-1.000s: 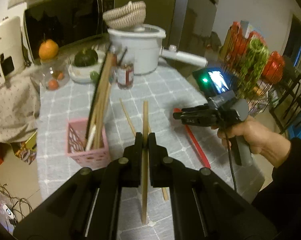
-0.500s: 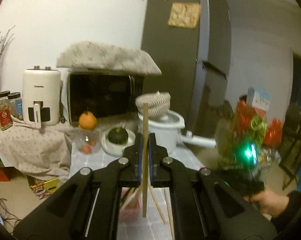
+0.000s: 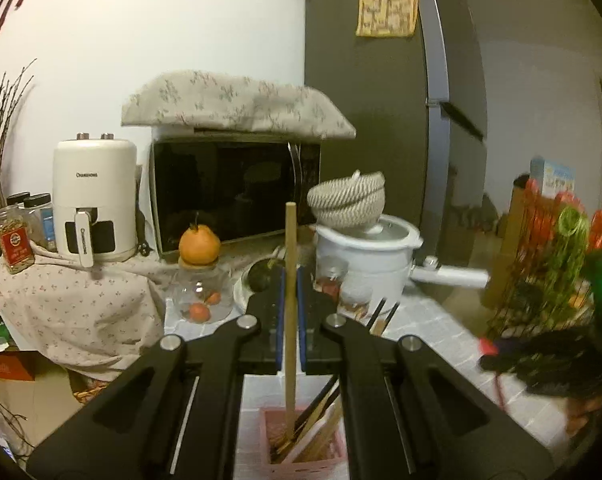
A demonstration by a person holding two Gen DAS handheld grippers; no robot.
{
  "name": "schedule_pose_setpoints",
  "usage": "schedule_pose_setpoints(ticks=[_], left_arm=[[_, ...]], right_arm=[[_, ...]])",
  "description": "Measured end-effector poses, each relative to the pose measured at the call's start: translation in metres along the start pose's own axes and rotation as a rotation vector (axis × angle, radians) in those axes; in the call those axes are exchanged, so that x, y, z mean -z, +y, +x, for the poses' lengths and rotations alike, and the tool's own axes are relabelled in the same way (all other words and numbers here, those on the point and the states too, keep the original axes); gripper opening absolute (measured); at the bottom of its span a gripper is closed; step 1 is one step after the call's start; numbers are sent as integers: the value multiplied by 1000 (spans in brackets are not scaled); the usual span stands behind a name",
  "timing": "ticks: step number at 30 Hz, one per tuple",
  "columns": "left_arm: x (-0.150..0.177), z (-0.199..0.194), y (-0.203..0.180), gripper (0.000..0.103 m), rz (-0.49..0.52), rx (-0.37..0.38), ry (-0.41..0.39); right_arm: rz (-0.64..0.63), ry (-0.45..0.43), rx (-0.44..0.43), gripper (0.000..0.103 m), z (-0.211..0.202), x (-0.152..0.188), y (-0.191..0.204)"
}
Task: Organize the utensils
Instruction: 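Lift the red spoon and carry it over the pink basket with the right tool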
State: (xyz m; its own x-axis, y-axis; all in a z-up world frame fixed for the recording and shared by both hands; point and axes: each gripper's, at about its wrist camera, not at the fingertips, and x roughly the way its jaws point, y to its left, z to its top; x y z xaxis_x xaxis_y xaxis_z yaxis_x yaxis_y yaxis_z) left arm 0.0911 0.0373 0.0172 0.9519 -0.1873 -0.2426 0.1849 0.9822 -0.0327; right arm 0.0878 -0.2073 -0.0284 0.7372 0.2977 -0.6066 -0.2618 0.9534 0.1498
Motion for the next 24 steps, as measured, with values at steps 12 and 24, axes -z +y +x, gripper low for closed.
schedule_pose_setpoints(ticks=[12, 24], left_arm=[[17, 34, 13, 29, -58, 43, 182], [26, 9, 66, 82, -243, -28, 510]], right_arm=[[-66, -148, 0, 27, -23, -10, 30], [-11, -432, -6, 27, -29, -47, 92]])
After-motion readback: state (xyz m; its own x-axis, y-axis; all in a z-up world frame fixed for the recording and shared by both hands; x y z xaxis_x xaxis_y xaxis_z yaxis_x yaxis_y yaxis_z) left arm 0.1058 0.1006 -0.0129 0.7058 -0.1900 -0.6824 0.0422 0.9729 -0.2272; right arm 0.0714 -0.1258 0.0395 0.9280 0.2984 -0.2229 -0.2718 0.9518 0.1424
